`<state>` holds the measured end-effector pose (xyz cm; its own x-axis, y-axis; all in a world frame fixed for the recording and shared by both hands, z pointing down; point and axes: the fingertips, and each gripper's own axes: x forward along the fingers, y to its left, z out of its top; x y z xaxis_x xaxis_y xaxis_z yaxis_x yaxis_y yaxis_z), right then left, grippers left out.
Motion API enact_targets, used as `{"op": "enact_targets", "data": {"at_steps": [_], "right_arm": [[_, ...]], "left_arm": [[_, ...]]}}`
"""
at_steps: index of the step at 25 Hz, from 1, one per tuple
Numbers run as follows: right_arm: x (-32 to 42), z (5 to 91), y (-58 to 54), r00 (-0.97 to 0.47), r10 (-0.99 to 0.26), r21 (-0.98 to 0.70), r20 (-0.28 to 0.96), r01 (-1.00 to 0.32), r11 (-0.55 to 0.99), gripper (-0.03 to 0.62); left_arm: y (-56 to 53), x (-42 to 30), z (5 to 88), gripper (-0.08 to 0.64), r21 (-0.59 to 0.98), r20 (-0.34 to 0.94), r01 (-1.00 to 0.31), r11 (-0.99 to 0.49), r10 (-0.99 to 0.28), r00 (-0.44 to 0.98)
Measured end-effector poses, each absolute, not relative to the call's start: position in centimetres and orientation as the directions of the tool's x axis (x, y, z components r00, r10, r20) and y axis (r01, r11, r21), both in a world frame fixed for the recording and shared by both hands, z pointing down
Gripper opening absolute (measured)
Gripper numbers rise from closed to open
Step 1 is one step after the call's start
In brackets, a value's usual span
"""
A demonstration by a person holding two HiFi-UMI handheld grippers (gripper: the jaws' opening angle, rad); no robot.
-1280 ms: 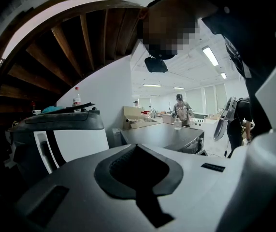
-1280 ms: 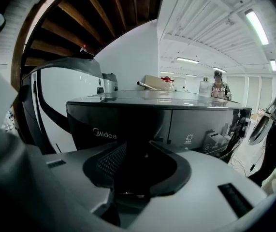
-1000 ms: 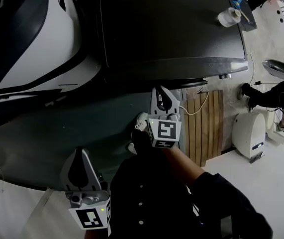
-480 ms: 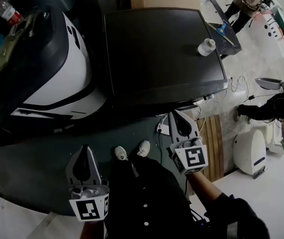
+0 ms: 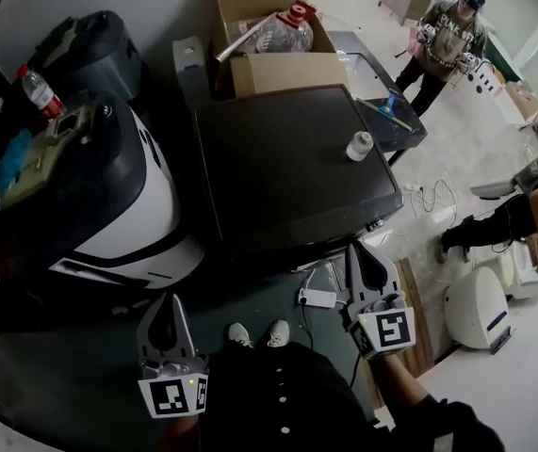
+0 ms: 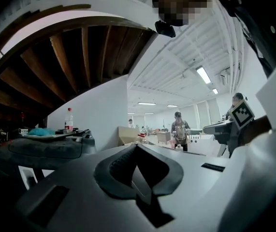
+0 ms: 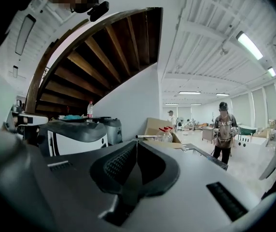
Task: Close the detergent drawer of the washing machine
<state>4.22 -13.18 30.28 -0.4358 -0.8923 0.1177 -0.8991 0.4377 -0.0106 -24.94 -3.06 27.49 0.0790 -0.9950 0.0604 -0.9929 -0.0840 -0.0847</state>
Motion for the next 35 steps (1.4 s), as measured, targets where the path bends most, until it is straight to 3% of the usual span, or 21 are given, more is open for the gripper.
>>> {"op": "enact_targets", "data": {"at_steps": [18,28,35], "right_arm": [[3.9,22.2,-12.5,-0.418,-0.908,0.007,-0.035,-0.908,0.419,0.032],[3.0,22.0,-12.7,-0.440,-0.895,0.022,-0.072,-0.898,0.440,0.032],[2.1,22.2,-12.6,-0.444,-0.895,0.005,-0.026,-0.896,0.444,0.032]], "left_arm": [[-4.9,-28.6,22.8,0.014,-0.103,-0.048,-0.993,-0.062,-0.997,0.067],[-5.1,-28.5,22.2,0.013,-0.108,-0.067,-0.991,-0.073,-0.995,0.080],[-4.9,-28.5,22.2,0.014,-0.111,-0.067,-0.991,-0.073,-0.994,0.081]]}}
